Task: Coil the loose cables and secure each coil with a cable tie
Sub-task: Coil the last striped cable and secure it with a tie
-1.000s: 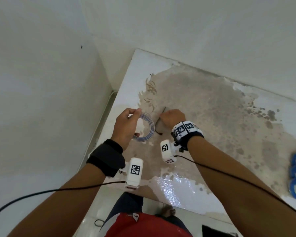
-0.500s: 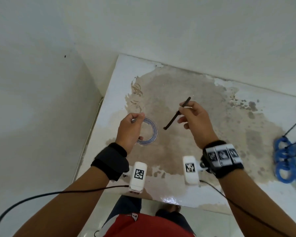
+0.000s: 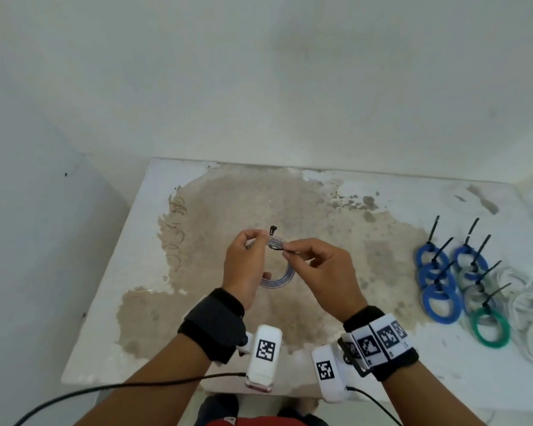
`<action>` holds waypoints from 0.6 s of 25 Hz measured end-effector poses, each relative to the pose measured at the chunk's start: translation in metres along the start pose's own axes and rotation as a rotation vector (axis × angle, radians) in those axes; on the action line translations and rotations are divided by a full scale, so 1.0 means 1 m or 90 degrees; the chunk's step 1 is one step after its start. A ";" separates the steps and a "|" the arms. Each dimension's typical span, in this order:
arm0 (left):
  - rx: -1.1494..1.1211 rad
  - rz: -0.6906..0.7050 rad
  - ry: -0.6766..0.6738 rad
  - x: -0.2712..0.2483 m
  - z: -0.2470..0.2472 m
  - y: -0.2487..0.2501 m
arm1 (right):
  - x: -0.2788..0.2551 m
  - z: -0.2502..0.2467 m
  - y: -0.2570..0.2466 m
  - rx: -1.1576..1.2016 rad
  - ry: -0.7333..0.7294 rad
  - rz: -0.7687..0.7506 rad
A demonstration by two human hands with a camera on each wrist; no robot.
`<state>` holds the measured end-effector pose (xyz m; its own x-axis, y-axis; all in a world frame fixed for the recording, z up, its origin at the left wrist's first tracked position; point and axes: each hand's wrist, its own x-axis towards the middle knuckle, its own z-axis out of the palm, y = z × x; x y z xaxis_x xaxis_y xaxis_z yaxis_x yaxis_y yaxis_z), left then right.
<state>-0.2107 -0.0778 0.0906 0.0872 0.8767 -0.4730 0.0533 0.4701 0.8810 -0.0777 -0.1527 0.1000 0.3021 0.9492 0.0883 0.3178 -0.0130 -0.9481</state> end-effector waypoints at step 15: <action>-0.115 -0.040 0.035 -0.063 0.136 0.010 | -0.012 -0.122 0.002 0.198 -0.017 0.076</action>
<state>-0.0800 -0.1420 0.1284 0.0353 0.8472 -0.5301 -0.1225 0.5301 0.8391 0.0293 -0.2025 0.1341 0.2956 0.9547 -0.0333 -0.0094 -0.0319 -0.9994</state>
